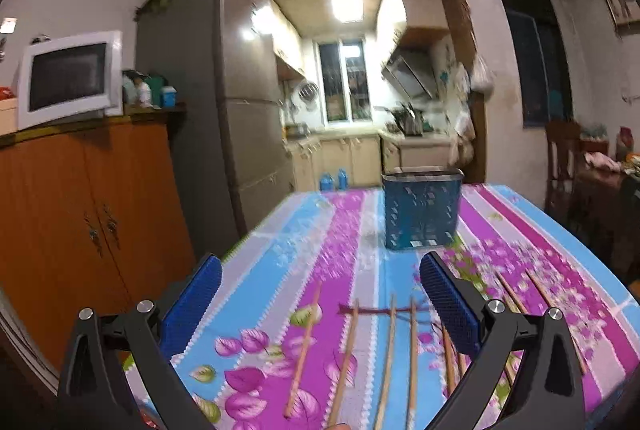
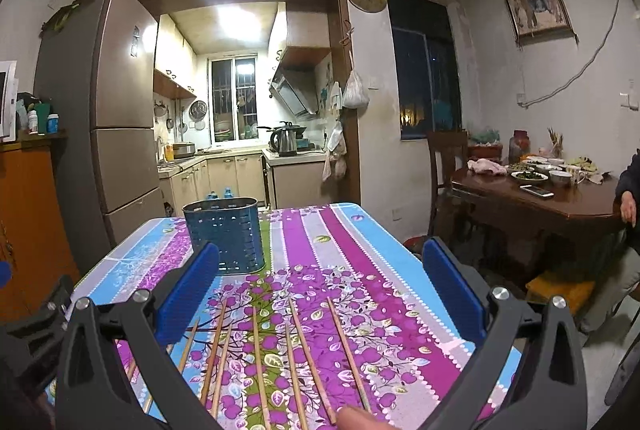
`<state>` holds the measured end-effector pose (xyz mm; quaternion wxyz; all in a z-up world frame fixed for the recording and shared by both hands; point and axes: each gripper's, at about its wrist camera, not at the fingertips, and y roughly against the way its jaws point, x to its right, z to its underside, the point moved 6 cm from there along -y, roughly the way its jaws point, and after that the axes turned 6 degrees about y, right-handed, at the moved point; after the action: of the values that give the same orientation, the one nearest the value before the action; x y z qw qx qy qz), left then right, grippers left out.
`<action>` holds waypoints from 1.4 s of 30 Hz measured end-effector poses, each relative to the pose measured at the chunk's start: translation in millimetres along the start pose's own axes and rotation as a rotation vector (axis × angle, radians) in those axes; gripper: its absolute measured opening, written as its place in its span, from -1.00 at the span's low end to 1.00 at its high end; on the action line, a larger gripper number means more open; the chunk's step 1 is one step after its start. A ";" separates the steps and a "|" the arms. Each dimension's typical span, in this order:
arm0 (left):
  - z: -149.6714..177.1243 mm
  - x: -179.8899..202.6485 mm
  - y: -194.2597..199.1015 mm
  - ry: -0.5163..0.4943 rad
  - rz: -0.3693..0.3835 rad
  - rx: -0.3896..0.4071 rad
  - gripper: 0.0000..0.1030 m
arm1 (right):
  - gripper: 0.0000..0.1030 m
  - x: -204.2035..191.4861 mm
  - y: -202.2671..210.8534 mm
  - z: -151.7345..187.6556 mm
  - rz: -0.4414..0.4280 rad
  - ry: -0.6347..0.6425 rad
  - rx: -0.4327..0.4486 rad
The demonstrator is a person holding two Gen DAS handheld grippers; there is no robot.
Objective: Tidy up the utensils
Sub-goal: 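Move both tools over the row of wooden chopsticks, then close the left tool on one chopstick while the right tool grasps another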
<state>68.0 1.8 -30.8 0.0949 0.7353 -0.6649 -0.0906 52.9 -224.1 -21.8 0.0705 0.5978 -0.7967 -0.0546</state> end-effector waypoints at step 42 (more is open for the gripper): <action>76.1 -102.4 -15.1 -0.079 0.241 -0.253 0.82 | 0.90 52.3 -14.2 81.8 -0.182 0.180 -0.331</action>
<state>52.6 103.7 -107.5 0.1705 0.6285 -0.7346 -0.1905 37.5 -278.2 -102.3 0.2336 0.6501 -0.7099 -0.1372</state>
